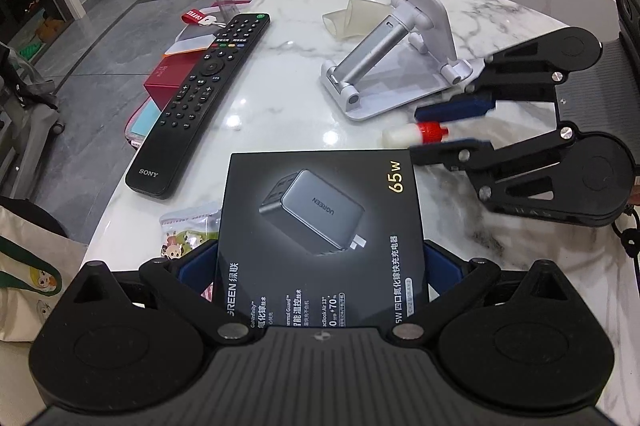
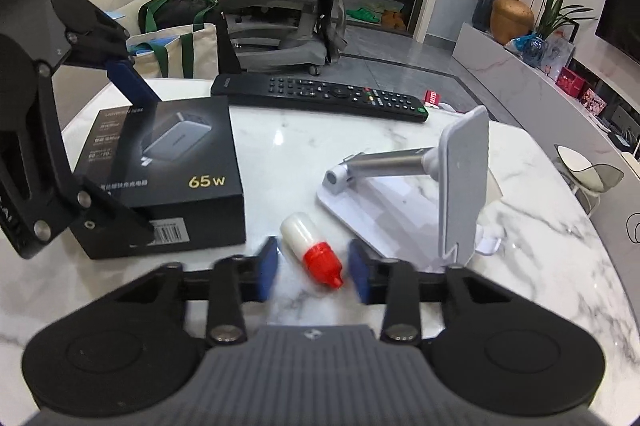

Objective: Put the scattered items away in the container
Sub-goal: 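Grasp the black charger box with the left tool while the right tool grasps the red-capped glue bottle, then carry the charger box with the left tool while the right tool carries the glue bottle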

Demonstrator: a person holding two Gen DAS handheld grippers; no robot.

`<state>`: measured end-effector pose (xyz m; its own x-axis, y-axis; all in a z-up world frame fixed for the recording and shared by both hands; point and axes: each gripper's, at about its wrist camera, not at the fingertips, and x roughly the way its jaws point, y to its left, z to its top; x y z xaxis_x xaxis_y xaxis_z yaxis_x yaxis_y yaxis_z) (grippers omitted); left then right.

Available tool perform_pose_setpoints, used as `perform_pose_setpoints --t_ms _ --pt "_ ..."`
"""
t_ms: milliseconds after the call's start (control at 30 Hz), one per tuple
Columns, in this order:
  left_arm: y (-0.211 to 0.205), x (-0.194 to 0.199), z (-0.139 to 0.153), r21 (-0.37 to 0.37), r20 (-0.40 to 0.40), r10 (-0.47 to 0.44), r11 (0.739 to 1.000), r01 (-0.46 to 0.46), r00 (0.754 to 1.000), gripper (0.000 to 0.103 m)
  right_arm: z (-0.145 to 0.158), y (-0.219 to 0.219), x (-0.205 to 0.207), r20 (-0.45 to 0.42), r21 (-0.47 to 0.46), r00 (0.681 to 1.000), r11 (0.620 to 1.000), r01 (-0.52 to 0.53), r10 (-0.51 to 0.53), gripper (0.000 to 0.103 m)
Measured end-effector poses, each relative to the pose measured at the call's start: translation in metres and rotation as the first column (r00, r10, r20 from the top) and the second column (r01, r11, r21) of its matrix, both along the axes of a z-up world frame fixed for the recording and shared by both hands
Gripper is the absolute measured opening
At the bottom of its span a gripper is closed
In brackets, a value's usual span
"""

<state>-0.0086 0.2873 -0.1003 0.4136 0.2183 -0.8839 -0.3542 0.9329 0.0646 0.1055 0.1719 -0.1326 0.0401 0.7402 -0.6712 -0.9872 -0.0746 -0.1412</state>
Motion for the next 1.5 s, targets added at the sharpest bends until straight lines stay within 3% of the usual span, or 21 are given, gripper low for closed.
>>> perform_pose_setpoints --t_ms 67,367,700,1133,1500 --pt "0.0 0.0 0.0 0.001 0.001 -0.002 1.0 0.002 1.0 0.103 0.0 -0.002 -0.001 -0.005 -0.007 1.0 1.0 0.012 -0.012 0.02" --pt "-0.003 -0.001 0.001 0.005 0.004 -0.024 1.0 0.024 1.0 0.103 0.006 -0.027 -0.002 -0.028 -0.026 0.996 0.997 0.079 -0.079 0.019" --pt "-0.012 -0.004 0.022 0.032 0.068 -0.018 0.999 0.016 0.998 0.103 0.038 -0.083 0.002 0.017 -0.028 0.981 0.98 0.195 -0.195 0.019" --pt "-0.058 0.008 0.062 0.059 0.153 -0.089 0.995 0.081 0.984 0.103 0.099 -0.185 0.0 0.101 0.004 0.92 0.925 0.379 -0.378 0.019" --pt "-0.132 0.016 0.093 0.103 0.193 -0.2 0.978 0.183 0.961 0.103 0.132 -0.266 -0.01 0.117 0.055 0.865 0.873 0.485 -0.488 0.019"
